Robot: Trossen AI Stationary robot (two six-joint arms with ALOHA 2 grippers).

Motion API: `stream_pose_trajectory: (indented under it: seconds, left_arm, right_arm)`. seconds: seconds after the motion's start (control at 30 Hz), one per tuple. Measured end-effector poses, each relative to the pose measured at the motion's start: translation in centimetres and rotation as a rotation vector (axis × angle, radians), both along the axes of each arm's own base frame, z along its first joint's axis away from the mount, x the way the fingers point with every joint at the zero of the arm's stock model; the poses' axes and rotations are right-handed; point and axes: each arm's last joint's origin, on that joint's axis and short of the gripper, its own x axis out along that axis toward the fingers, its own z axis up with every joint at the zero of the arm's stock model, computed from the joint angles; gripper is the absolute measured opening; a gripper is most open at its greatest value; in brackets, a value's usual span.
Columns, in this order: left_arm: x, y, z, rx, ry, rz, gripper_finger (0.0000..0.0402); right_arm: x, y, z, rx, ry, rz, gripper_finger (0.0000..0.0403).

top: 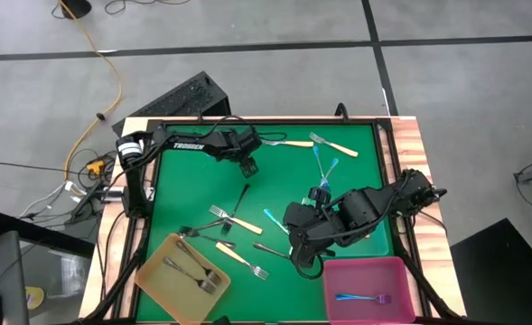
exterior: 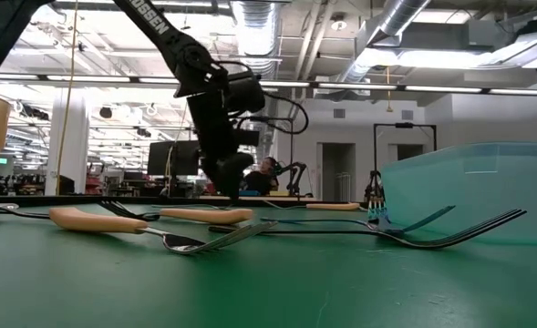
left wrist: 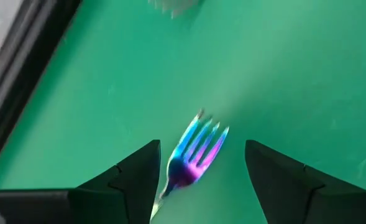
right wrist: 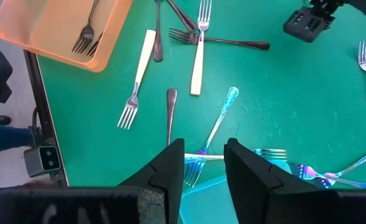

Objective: Sort silverware by color (type)
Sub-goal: Put the purple fork into the pink bin

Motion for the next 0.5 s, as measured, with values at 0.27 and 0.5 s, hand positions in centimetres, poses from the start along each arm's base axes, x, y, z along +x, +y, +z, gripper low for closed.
stream_pose_trajectory:
  seconds: [0.27, 0.5]
  left_arm:
    - [-0.52, -0.23, -0.82, -0.01, 0.019, 0.002, 0.0146]
    - [-0.12, -0.1, -0.67, -0.039, -0.049, -0.005, 0.001]
  right_arm:
    - [0.0, 0.0, 0.01, 0.0, -0.001, 0.0, 0.0134]
    - [0.14, 0.12, 0.07, 0.009, -0.018, 0.001, 0.0134]
